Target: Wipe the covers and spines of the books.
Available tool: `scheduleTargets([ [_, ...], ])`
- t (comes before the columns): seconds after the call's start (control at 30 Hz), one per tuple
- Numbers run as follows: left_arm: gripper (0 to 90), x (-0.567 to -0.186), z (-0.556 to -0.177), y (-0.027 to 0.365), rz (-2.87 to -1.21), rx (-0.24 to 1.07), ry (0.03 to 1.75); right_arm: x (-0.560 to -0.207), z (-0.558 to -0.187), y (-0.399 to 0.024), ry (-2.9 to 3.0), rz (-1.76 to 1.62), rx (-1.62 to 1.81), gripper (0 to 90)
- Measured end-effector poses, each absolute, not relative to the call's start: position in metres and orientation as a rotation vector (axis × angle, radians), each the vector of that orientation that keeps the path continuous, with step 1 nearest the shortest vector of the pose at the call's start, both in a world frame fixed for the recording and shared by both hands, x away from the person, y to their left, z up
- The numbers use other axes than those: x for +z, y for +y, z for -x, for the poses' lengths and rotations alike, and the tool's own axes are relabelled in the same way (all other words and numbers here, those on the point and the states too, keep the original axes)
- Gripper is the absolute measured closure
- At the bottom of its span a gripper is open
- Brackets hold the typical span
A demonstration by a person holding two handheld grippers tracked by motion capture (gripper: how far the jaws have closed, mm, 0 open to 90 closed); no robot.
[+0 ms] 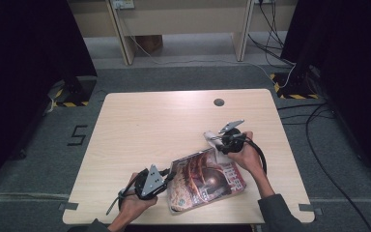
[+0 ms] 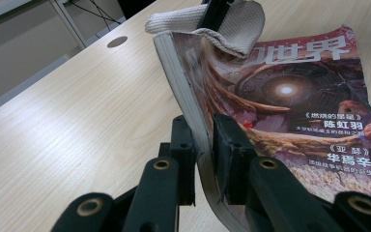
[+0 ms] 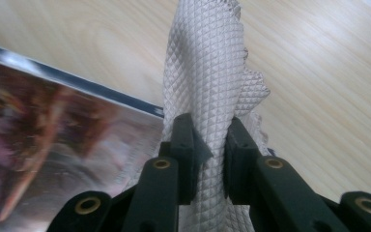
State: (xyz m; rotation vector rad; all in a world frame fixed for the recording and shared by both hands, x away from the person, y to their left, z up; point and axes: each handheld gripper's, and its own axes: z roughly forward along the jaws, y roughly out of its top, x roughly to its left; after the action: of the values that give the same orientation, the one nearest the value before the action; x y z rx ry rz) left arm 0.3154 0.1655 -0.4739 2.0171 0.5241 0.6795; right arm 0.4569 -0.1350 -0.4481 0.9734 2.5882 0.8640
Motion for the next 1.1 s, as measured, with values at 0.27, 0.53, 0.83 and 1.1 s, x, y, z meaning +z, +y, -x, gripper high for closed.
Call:
scheduleTargets([
  [0.27,78.9,-0.474,-0.315,0.165,-2.016,0.684,0.523,-0.447,-0.457,-0.131,2.602,-0.952,0.860,78.3],
  [0.53,78.9,-0.473,-0.314,0.165,-2.018,0.694,0.511,-0.465,-0.473,-0.157,2.538,-1.089,0.753,78.3],
  [0.83,78.9,-0.473,-0.315,0.165,-2.017,0.696,0.507,-0.473,-0.478,-0.169,2.505,-1.146,0.737,78.1],
  [1.1,78.8,-0.474,-0.315,0.165,-2.014,0.695,0.513,-0.468,-0.473,-0.162,2.557,-1.102,0.815,78.4],
])
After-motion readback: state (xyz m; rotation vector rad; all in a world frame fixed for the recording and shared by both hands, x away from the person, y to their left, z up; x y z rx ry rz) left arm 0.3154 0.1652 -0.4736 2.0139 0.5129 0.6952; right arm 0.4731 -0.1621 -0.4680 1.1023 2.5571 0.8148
